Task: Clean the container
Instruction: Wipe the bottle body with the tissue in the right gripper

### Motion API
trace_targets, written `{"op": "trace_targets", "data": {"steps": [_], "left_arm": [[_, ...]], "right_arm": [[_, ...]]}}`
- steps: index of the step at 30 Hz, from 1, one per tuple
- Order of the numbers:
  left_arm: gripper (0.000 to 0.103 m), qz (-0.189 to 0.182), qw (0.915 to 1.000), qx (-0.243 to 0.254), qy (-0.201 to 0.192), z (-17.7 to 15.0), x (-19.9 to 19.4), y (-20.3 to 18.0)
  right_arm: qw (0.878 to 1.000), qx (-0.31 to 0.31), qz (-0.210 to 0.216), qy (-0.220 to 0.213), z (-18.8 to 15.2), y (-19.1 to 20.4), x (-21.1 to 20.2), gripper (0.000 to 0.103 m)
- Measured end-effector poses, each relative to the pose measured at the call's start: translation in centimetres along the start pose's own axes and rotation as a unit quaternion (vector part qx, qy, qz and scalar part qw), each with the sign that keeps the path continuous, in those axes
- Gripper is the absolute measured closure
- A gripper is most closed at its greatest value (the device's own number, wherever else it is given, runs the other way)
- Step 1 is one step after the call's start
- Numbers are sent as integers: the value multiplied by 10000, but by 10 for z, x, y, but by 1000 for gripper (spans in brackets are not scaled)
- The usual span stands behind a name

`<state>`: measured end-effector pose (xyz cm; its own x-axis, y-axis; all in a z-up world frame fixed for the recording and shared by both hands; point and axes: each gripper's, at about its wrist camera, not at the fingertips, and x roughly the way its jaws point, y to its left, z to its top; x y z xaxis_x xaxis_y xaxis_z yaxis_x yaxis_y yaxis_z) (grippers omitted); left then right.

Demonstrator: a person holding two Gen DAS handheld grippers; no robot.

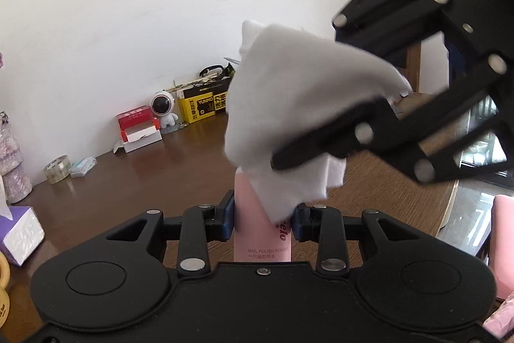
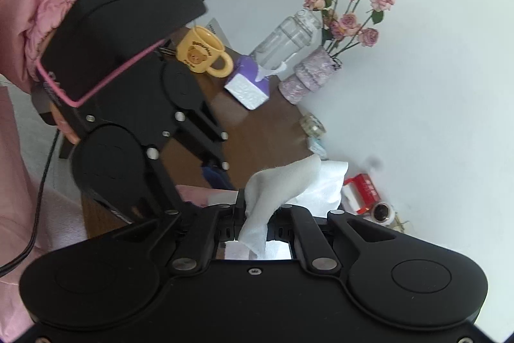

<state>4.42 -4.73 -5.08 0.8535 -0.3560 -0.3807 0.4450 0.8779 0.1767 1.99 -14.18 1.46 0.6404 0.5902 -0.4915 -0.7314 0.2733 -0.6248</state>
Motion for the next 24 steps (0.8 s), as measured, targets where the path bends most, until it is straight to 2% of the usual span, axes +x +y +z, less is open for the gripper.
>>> {"op": "trace_targets", "data": {"steps": [2,6,10,12,17,24], "left_arm": [[70,200,9997,-154,43,1,1,0],[70,785,9959,-457,27,3,-2,1],[70,1389,9888,-509,-186,14,-8,0],[70,1560,9859,-535,-281,19,-2,5],[70,1578,9849,-644,-313,26,-1,15],[70,1511,9849,-737,-408,21,-2,17]], "right_arm": [[9999,99,68,100,5,4,5,98],[9955,875,-273,241,15,-17,10,98],[9861,1459,-718,331,20,-40,17,98],[9844,1644,-529,335,21,-42,20,98],[9798,1975,140,288,24,-39,21,98],[9690,2347,-738,-208,31,-69,12,98]]}}
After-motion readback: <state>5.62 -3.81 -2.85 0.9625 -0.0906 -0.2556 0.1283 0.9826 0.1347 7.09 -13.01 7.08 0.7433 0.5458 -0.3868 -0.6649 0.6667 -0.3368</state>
